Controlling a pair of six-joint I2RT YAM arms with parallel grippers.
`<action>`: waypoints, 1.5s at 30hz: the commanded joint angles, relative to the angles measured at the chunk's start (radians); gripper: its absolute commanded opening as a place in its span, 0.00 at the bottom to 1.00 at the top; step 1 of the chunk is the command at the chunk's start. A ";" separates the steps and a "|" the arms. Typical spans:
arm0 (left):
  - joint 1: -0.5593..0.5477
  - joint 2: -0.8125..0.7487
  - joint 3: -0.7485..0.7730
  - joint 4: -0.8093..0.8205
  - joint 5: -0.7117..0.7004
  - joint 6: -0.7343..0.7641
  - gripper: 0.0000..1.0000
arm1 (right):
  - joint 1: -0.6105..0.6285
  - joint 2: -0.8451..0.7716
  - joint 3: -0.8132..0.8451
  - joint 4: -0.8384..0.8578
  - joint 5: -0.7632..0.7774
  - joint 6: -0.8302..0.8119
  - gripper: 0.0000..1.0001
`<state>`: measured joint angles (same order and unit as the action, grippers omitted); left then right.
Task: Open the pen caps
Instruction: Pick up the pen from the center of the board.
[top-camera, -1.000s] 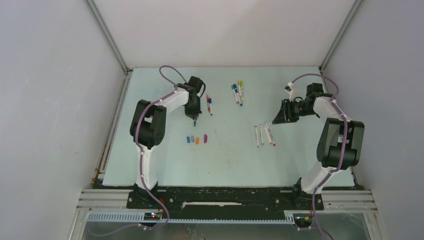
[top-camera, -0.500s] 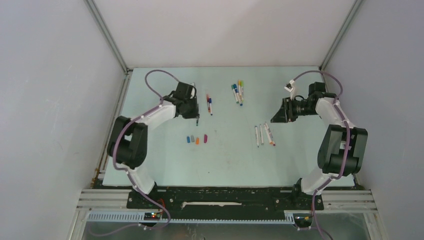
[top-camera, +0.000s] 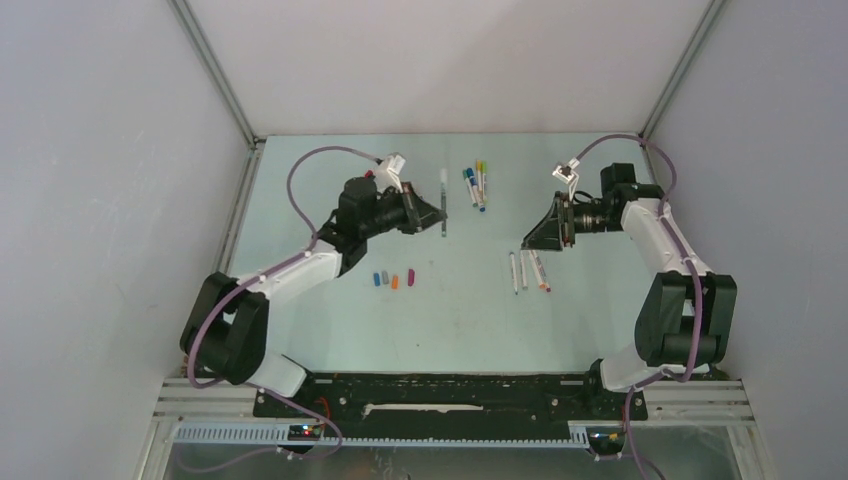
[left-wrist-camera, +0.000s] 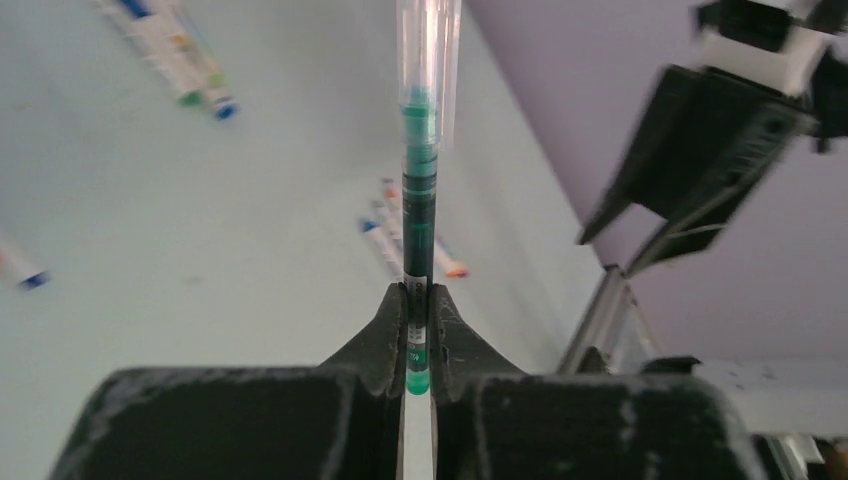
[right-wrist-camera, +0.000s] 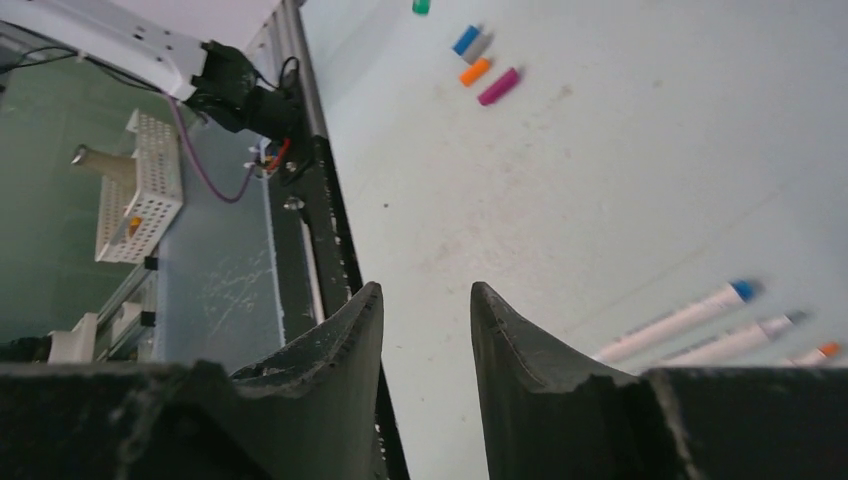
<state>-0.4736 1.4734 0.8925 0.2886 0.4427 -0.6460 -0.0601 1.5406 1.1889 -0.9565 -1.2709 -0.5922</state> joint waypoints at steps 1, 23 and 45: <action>-0.099 -0.022 0.006 0.258 0.076 -0.088 0.00 | 0.037 -0.026 0.037 -0.038 -0.129 -0.047 0.40; -0.309 0.129 0.111 0.445 -0.068 -0.151 0.00 | 0.160 0.055 0.035 0.060 -0.210 0.121 0.53; -0.339 0.121 0.119 0.425 -0.125 -0.141 0.12 | 0.192 0.060 0.011 0.204 -0.198 0.295 0.00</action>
<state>-0.8043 1.6230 0.9565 0.6937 0.3428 -0.7975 0.1104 1.6112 1.1900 -0.7662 -1.4612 -0.3130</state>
